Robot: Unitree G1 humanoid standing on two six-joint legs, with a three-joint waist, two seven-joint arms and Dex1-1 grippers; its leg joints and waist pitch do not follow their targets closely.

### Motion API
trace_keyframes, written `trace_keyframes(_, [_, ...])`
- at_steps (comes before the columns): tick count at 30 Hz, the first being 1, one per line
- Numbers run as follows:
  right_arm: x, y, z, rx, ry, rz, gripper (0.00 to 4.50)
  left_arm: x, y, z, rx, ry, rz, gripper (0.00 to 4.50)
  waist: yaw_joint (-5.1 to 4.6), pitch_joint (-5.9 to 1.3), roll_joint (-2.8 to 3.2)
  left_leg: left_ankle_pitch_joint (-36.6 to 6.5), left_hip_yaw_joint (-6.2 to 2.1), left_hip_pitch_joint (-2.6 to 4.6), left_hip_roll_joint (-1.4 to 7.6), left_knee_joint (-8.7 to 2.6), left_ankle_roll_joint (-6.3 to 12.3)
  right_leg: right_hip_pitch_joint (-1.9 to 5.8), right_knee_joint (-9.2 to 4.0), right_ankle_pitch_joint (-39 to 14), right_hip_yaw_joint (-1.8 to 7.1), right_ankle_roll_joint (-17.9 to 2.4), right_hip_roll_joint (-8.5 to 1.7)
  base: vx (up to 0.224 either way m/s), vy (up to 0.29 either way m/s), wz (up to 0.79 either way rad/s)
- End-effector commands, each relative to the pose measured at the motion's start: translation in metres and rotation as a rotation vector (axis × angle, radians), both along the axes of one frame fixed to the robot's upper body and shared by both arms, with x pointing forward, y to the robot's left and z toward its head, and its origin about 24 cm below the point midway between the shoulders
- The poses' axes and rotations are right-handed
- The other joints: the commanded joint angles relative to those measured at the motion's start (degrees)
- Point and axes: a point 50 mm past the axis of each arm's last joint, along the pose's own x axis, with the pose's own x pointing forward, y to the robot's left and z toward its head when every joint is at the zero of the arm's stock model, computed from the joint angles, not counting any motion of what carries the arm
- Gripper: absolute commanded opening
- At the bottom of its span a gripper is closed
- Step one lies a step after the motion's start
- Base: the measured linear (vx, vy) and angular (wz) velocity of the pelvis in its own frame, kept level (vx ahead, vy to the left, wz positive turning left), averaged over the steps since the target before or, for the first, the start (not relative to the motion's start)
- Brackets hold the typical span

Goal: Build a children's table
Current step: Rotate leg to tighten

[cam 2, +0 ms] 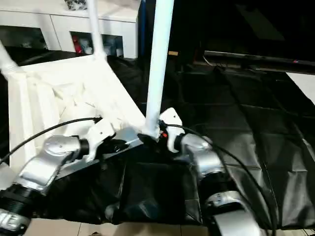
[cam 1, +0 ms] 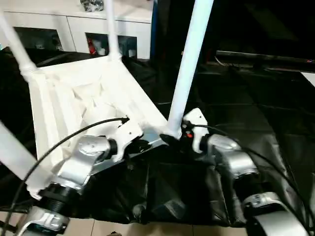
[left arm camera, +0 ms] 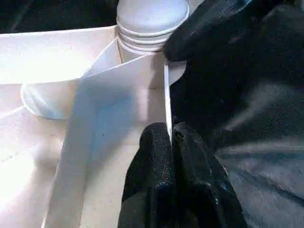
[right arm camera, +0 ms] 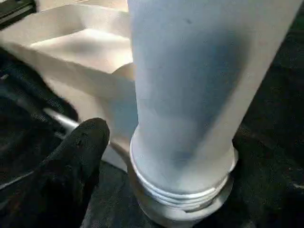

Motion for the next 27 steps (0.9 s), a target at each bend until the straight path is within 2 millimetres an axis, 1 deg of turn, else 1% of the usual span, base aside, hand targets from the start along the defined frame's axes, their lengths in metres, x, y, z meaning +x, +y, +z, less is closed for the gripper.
trace_keyframes(1, [-0.011,0.020,0.003,0.033,0.016,0.187,4.12,-0.008,-0.019,0.007,-0.059,-0.010,-0.139,0.00,0.07,-3.43,0.66,-10.4,-1.09,0.90,3.48,-4.06,1.96,2.35,-3.95,-3.6,2.84,-14.5,-5.20,0.000,0.000,0.00])
trace_keyframes(2, [-0.011,0.018,0.003,0.031,0.017,0.201,4.12,-0.010,-0.018,0.008,-0.065,-0.003,-0.150,0.00,0.10,-3.36,0.62,-10.3,-1.05,0.85,3.54,-4.09,2.06,2.25,-3.91,-3.7,2.81,-14.5,-5.13,0.000,0.000,0.00])
trace_keyframes(4, [-0.013,0.014,0.003,0.018,0.024,0.240,4.12,-0.015,-0.016,0.009,-0.075,0.015,-0.189,0.00,0.36,-3.39,0.80,-10.3,-0.96,1.18,3.65,-4.02,2.07,1.97,-3.93,-3.7,2.80,-14.8,-5.12,0.000,0.000,0.00])
trace_keyframes(5, [-0.014,0.012,0.003,0.009,0.026,0.255,4.12,-0.017,-0.014,0.009,-0.075,0.026,-0.206,0.00,0.44,-3.33,0.70,-10.3,-1.02,0.95,3.65,-4.12,1.94,2.14,-3.82,-3.9,2.74,-14.8,-5.08,0.000,0.000,0.00])
trace_keyframes(6, [-0.014,0.011,0.003,0.004,0.028,0.264,4.12,-0.018,-0.013,0.009,-0.075,0.033,-0.216,0.00,0.46,-3.30,0.71,-10.5,-1.01,0.96,3.63,-4.19,1.91,2.13,-3.90,-4.3,2.73,-14.7,-5.05,0.000,0.000,0.00])
trace_keyframes(7, [-0.015,0.010,0.003,-0.005,0.031,0.278,3.88,-0.020,-0.012,0.008,-0.071,0.040,-0.223,0.00,0.44,-3.30,0.71,-10.8,-0.99,0.95,3.64,-4.17,1.74,2.11,-3.89,-4.8,2.75,-14.6,-5.10,0.000,0.000,0.00])
trace_keyframes(9, [-0.016,0.010,0.002,-0.012,0.036,0.293,3.77,-0.020,-0.010,0.008,-0.067,0.046,-0.225,0.00,0.40,-3.29,0.69,-11.2,-1.01,1.05,3.62,-4.19,1.40,2.03,-3.98,-5.6,2.77,-14.5,-5.13,0.000,0.000,0.00])
trace_keyframes(11, [-0.018,0.008,0.001,-0.028,0.039,0.321,3.56,-0.021,-0.008,0.007,-0.063,0.053,-0.230,0.00,0.44,-3.31,0.67,-11.0,-1.04,1.01,3.62,-4.21,1.26,2.13,-3.98,-5.7,2.78,-14.4,-5.17,0.000,0.000,0.00])
trace_keyframes(13, [-0.020,0.006,0.000,-0.053,0.042,0.354,3.37,-0.022,-0.005,0.007,-0.059,0.063,-0.235,0.00,0.44,-3.30,0.62,-10.8,-1.01,0.98,3.55,-4.17,1.28,2.15,-4.01,-5.7,2.78,-14.2,-5.11,0.000,0.000,0.00])
trace_keyframes(14, [-0.020,0.005,0.000,-0.059,0.041,0.359,3.25,-0.021,-0.004,0.008,-0.058,0.066,-0.236,0.00,0.49,-3.34,0.69,-10.4,-0.97,0.99,3.54,-4.09,1.41,2.11,-3.97,-5.3,2.81,-14.3,-5.12,0.000,0.000,0.00])
trace_keyframes(15, [-0.020,0.005,0.000,-0.059,0.041,0.359,3.25,-0.021,-0.004,0.008,-0.058,0.066,-0.236,0.00,0.49,-3.34,0.69,-10.4,-0.97,0.99,3.54,-4.09,1.41,2.11,-3.97,-5.3,2.81,-14.3,-5.12,0.000,0.000,0.00])
trace_keyframes(17, [-0.020,0.004,0.001,-0.061,0.042,0.365,3.01,-0.022,-0.002,0.008,-0.058,0.071,-0.240,0.00,0.60,-3.35,0.73,-10.3,-0.96,1.01,3.55,-4.07,1.50,2.07,-3.93,-5.0,2.78,-14.4,-5.08,0.000,0.000,0.00])
trace_keyframes(18, [-0.020,0.003,0.001,-0.068,0.043,0.375,2.94,-0.022,-0.001,0.009,-0.057,0.073,-0.242,0.00,0.67,-3.36,0.64,-10.3,-0.96,1.01,3.52,-4.06,1.51,2.09,-3.90,-5.1,2.77,-14.4,-5.04,0.000,0.000,0.00])
trace_keyframes(22, [-0.021,0.002,0.001,-0.071,0.044,0.383,2.73,-0.021,0.000,0.009,-0.055,0.075,-0.241,0.00,0.70,-3.43,0.59,-9.8,-0.97,1.00,3.52,-4.02,1.60,2.15,-3.79,-4.5,2.74,-14.5,-5.03,0.000,0.000,0.00])
trace_keyframes(26, [-0.022,0.004,-0.001,-0.062,0.049,0.379,2.70,-0.019,0.000,0.009,-0.050,0.068,-0.229,0.00,0.75,-3.40,0.50,-9.6,-0.94,0.96,3.54,-3.98,1.87,2.15,-3.82,-4.8,2.75,-14.6,-5.13,0.000,0.000,0.00])
trace_keyframes(27, [-0.022,0.006,-0.003,-0.042,0.053,0.350,2.70,-0.017,-0.002,0.008,-0.045,0.054,-0.200,0.00,0.77,-3.42,0.45,-9.7,-0.93,1.00,3.55,-3.97,1.89,2.12,-3.84,-4.9,2.75,-14.5,-5.13,0.000,0.000,0.00])
